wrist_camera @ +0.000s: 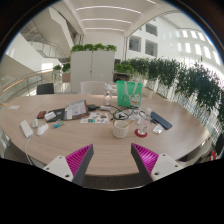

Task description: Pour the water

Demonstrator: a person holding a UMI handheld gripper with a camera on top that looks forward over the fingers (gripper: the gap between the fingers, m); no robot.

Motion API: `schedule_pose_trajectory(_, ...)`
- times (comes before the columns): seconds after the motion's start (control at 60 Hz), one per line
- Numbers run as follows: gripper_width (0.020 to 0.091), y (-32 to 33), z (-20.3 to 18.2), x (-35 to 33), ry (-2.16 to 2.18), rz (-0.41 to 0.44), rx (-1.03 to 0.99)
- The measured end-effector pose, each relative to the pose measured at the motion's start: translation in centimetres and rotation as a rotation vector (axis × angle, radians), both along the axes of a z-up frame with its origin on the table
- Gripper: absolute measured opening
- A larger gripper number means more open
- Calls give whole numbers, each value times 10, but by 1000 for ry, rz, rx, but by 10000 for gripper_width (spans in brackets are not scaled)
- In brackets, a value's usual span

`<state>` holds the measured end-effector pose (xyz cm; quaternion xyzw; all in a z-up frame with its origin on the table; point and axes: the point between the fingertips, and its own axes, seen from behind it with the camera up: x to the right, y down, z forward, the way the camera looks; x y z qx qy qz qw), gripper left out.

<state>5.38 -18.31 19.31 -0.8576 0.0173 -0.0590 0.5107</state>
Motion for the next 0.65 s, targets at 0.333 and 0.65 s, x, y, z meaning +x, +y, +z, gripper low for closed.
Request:
schedule_pose_trajectory(0.333, 834, -113, 76, -176, 26, 111, 27)
schedule_pose_trajectory(0.65, 835, -139, 93, -159, 61, 89, 37)
